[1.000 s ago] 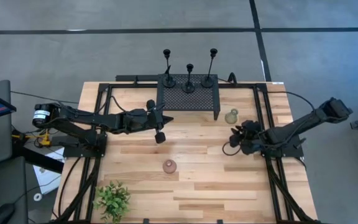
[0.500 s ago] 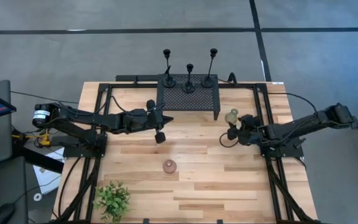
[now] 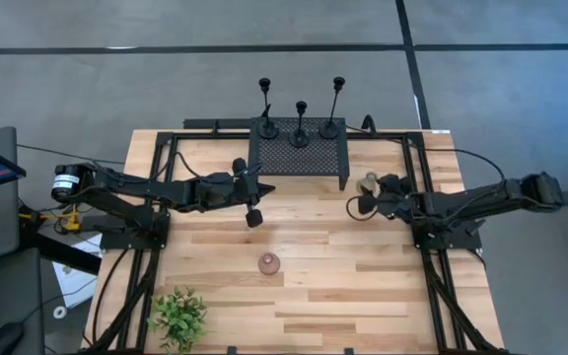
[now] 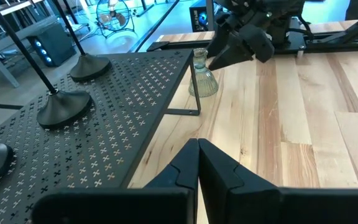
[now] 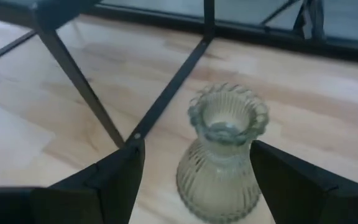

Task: Pick & Place candle stick holders
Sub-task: Put the green candle holder on the shelf

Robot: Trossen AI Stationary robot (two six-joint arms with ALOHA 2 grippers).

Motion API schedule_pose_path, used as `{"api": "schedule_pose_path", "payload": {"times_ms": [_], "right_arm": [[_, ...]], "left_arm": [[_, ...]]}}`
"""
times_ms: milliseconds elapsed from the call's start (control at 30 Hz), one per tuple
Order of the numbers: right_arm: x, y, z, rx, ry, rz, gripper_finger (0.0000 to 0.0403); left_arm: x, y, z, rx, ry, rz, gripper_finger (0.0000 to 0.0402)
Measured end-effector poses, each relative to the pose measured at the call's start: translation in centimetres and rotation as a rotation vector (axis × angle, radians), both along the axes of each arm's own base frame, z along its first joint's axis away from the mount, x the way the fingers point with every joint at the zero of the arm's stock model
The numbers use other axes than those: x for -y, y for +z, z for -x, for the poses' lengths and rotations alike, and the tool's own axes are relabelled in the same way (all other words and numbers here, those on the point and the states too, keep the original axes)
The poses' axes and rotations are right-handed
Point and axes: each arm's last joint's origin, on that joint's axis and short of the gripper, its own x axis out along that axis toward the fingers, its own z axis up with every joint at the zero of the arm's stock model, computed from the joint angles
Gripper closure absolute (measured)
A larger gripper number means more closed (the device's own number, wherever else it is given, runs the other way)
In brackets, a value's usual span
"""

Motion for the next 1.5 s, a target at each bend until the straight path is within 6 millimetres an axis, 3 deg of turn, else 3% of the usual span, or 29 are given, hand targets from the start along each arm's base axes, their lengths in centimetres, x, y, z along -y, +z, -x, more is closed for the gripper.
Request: {"api": "schedule_pose_path", "payload": {"times_ms": [667,1200,1500], "right_arm": [[2.7,0.6,0.0,-0.005,-0.052,0.013,0.0124],[3.8,0.7,-0.2,0.022,-0.011,-0.028,0.0220],[3.9,0.1,-0.2,-0.024,-0.017,-0.042,0.0195]], "left_arm": [[0.0,0.0,0.0,0.000,0.000,0.000,0.0394],[0.0,0.0,0.0,0.000,0.000,0.003,0.0394],[0.0,0.0,0.0,0.000,0.000,0.003,0.0394]]}}
